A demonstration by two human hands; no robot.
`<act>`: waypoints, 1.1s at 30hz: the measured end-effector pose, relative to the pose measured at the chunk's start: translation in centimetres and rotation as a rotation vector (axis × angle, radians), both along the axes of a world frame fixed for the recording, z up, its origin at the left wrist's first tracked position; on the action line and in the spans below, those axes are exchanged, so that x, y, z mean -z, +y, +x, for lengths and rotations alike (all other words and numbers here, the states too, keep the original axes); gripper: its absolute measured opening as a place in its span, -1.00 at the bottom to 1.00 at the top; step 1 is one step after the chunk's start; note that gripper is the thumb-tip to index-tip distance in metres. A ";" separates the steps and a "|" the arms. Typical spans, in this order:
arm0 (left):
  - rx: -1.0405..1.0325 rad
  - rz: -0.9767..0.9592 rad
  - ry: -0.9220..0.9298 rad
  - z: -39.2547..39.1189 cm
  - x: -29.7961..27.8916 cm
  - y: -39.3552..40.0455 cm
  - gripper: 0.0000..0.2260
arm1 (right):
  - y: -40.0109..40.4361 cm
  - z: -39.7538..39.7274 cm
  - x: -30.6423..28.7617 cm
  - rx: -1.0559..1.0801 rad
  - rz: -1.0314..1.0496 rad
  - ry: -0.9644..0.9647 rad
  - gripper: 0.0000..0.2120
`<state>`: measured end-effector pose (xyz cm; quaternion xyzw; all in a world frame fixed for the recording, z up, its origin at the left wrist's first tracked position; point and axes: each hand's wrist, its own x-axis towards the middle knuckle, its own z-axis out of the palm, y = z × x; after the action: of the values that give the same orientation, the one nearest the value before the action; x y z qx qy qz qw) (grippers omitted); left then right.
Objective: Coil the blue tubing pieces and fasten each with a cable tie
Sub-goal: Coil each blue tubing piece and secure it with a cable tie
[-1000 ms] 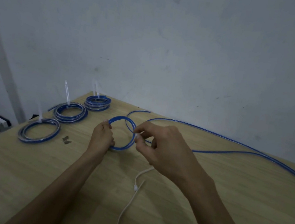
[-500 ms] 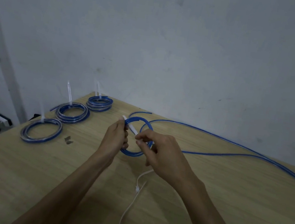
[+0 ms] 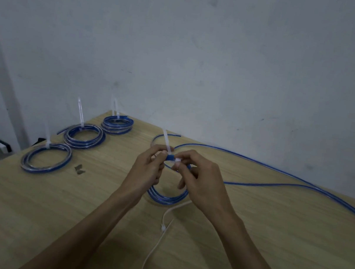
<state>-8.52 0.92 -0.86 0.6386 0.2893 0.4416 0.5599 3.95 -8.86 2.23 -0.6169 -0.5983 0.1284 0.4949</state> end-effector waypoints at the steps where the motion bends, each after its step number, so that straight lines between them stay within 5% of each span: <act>1: 0.023 0.056 0.036 0.0 0.0 -0.2 -0.78 | 0.1 0.2 0.1 0.024 0.023 -0.032 -0.90; 9: 0.069 0.395 0.317 0.8 0.2 -1.3 -0.78 | 0.4 1.3 0.8 0.169 0.174 -0.387 -0.87; 15: 0.040 0.435 0.369 0.8 0.8 -1.0 -0.76 | 0.9 1.7 1.9 0.115 0.165 -0.286 -0.84; 26: 0.044 0.306 0.269 0.6 0.6 -1.5 -0.79 | 0.6 1.4 1.9 0.092 0.236 -0.424 -0.91; 33: 0.038 0.283 0.257 0.5 0.3 -2.0 -0.82 | 0.7 1.3 1.7 0.067 0.134 -0.123 -0.88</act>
<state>-8.05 -1.10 -1.16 0.7675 0.2811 0.3820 0.4313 5.21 -8.20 0.51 -0.6087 -0.6140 0.0333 0.5013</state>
